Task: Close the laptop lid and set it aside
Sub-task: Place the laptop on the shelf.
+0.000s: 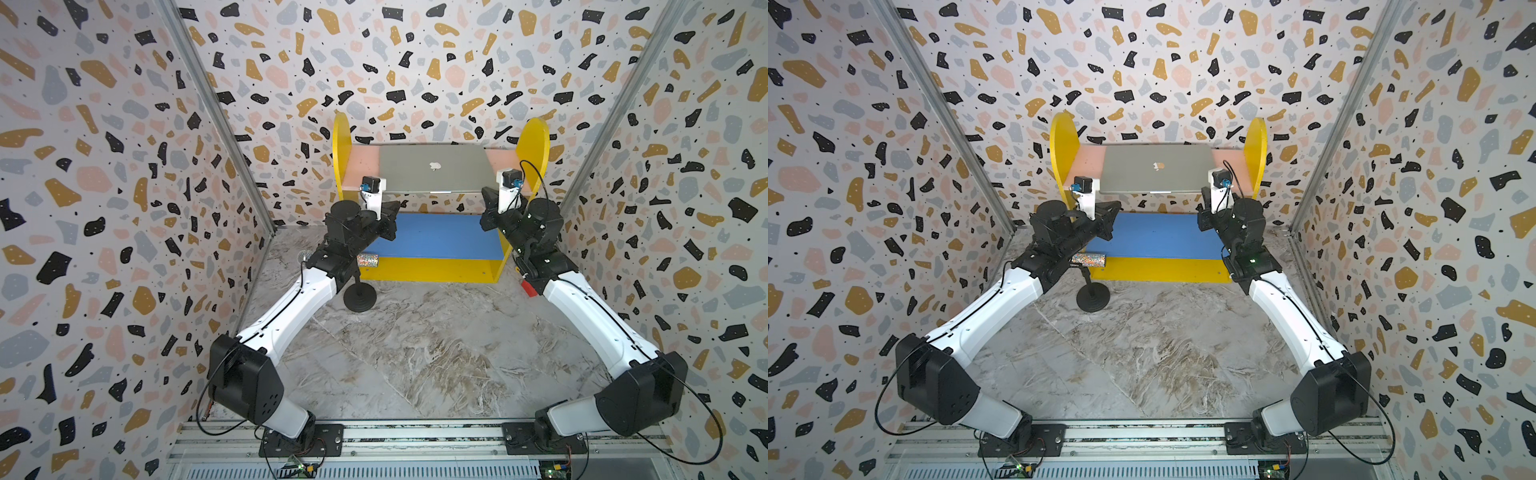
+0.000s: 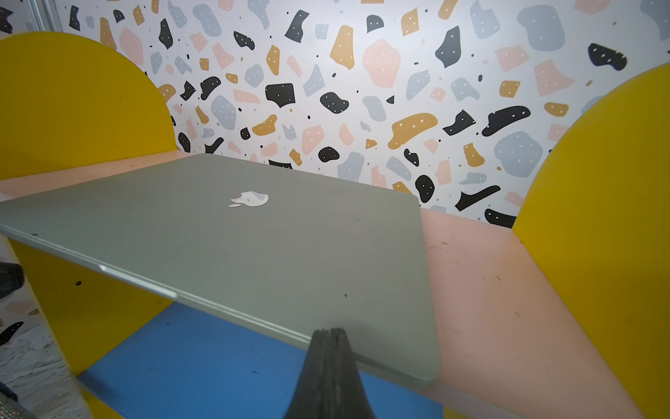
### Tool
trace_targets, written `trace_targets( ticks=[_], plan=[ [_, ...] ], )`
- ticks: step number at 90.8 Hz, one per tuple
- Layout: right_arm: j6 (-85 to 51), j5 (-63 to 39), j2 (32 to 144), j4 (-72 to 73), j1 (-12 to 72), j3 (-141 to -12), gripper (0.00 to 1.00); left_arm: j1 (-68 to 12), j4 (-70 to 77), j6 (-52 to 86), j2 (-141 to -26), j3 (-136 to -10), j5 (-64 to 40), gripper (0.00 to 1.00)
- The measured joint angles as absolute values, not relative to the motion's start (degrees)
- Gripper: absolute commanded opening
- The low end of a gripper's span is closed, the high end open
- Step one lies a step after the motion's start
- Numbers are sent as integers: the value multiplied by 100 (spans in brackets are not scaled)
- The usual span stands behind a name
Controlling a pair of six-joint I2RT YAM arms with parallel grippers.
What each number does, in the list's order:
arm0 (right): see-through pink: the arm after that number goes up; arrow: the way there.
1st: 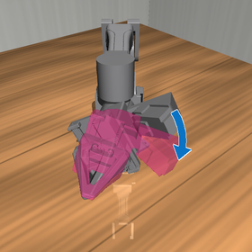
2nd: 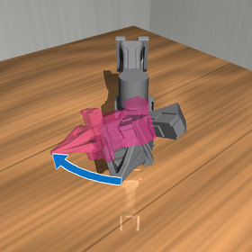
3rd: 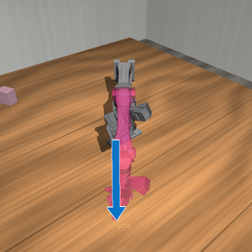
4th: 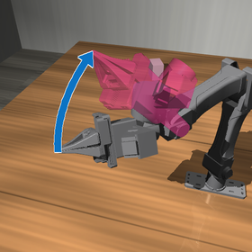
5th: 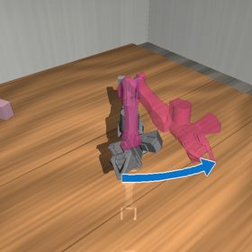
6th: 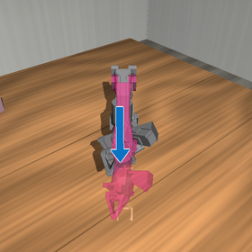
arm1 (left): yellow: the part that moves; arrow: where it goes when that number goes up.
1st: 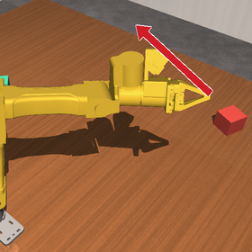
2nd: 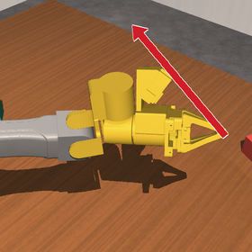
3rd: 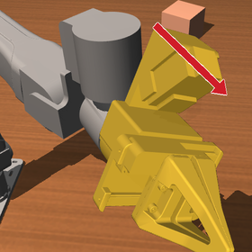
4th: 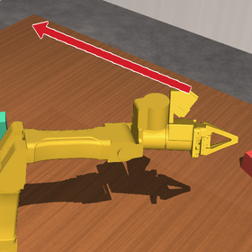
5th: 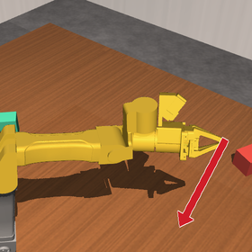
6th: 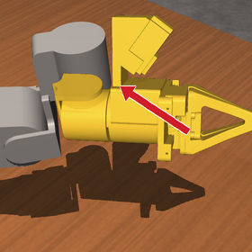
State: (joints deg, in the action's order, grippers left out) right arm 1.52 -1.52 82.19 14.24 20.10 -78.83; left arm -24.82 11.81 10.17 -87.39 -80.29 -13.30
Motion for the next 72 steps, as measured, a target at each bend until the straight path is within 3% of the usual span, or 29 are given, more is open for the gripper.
trace_targets(
  ticks=[72],
  plan=[
    [152,-152,8237,1516,1981,-7883,0,-2473,1251,1026,-8755,-8224,-1184,5]
  ],
)
